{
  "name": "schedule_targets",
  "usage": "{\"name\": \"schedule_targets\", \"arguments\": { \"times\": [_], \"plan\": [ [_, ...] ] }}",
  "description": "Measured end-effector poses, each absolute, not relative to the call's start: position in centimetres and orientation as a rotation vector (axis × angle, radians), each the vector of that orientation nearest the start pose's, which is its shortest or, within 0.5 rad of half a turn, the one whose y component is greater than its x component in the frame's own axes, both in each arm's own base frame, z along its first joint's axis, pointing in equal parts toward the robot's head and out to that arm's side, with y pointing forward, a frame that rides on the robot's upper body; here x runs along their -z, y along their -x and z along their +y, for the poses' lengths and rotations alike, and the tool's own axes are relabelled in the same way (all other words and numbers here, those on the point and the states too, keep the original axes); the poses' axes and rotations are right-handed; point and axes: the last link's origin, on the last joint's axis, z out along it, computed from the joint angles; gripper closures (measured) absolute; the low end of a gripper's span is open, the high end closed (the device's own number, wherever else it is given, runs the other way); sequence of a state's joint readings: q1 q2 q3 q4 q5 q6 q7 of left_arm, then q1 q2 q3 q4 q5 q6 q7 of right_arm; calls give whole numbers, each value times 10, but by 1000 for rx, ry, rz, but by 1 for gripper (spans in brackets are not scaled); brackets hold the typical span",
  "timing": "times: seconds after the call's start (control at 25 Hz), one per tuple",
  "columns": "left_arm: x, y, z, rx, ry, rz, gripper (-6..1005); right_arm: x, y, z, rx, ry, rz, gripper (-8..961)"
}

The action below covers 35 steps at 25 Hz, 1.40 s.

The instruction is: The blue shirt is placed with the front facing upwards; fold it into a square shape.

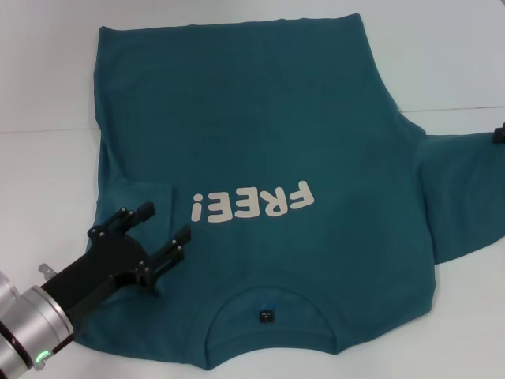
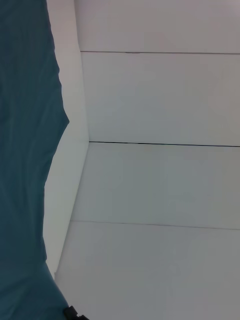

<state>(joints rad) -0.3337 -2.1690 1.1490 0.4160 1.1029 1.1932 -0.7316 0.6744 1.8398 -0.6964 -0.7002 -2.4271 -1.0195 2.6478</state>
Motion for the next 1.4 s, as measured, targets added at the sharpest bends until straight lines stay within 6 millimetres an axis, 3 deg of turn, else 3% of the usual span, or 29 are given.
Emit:
{"name": "schedule_targets", "arguments": {
  "times": [0.32,0.48,0.72,0.76,0.84,1.04,1.28,1.4],
  "plan": [
    [59,282,305,847,2215,-485,280,-129,-316,435,-318,1729,1624,942],
    [59,282,305,850,2210,-487,280,-115,-305,434,-282,1805,1648,942],
    [60,280,307,849,2217,-480,280,-96,-266,447,-243,1944,1624,943],
    [60,280,307,849,2218,-480,280,-88,-251,452,-190,1982,1596,943],
    [60,280,307,850,2218,-479,280,-84,-245,455,-162,1997,1583,943],
    [59,280,307,849,2216,-478,280,-52,-209,464,-12,2092,1497,943],
    [58,281,308,845,2214,-480,280,-27,-191,465,74,2130,1440,942],
    [59,281,308,842,2215,-479,280,-22,-192,464,92,2137,1437,873]
  ]
}}
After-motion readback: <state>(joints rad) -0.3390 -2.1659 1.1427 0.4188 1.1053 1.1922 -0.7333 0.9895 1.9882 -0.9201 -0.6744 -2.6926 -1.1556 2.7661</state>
